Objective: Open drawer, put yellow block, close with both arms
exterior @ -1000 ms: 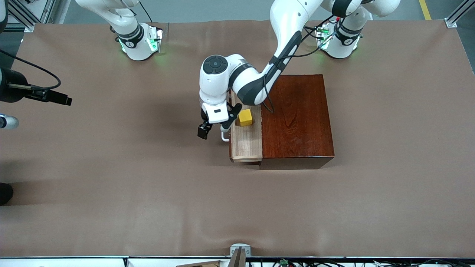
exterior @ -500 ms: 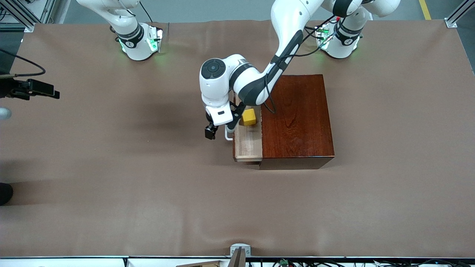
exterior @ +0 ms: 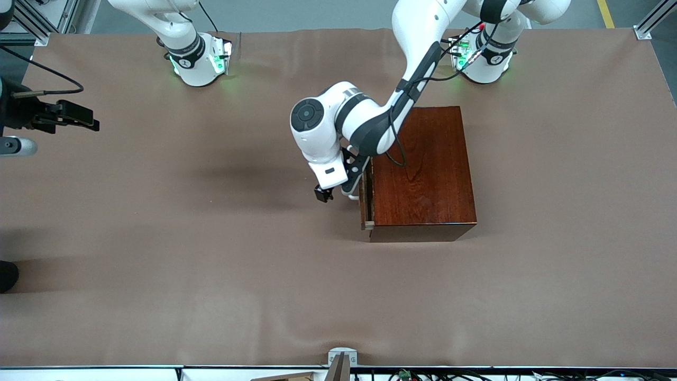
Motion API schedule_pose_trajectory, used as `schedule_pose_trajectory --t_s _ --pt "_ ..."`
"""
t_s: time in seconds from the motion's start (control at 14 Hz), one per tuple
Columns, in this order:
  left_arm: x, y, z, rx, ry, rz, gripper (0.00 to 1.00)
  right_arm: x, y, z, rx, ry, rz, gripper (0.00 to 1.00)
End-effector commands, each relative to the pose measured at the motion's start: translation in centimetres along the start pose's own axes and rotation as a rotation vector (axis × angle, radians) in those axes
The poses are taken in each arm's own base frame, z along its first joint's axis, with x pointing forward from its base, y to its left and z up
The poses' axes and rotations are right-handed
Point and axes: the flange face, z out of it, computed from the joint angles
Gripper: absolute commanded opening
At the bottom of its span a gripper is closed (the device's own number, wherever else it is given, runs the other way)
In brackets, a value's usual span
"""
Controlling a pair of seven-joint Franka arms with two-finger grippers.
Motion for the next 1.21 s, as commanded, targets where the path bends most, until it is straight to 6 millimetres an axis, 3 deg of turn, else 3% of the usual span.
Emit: schedule_pose_trajectory --t_s 0.0,0.43,0.5,0.64,0.79,0.86,1.07,1.14 --pt "3.4 0.6 -1.2 0.009 0.044 0.007 1.0 -1.7 -1.0 0.3 -0.04 0.058 -0.004 1.0" --pt "4.8 0.9 -3.2 -0.005 0.01 -0.015 1.0 -1.5 -0.4 -0.1 -0.043 0.089 -0.003 1.0" --pt "5.0 0.8 -4.9 -0.027 0.0 -0.01 1.0 -1.6 -0.4 -0.2 -0.043 0.092 -0.003 1.0" --pt "6.2 0.3 -10.7 -0.095 -0.041 0.049 1.0 -1.5 -0.2 -0.4 -0.062 0.098 -0.018 1.0" --pt "8.3 -0.2 -15.2 -0.153 -0.069 0.109 1.0 -1.4 -0.2 -0.3 -0.063 0.099 -0.033 1.0" --pt "11.0 -0.4 -17.5 -0.174 -0.077 0.127 1.0 -1.4 -0.2 -0.3 -0.062 0.099 -0.034 1.0" --pt "19.5 -2.4 -21.6 -0.109 -0.084 0.144 1.0 -1.4 -0.2 -0.3 -0.057 0.099 -0.035 1.0" --pt "23.3 -3.2 -23.1 -0.095 -0.084 0.196 1.0 -1.4 -0.2 -0.3 -0.056 0.1 -0.035 1.0"
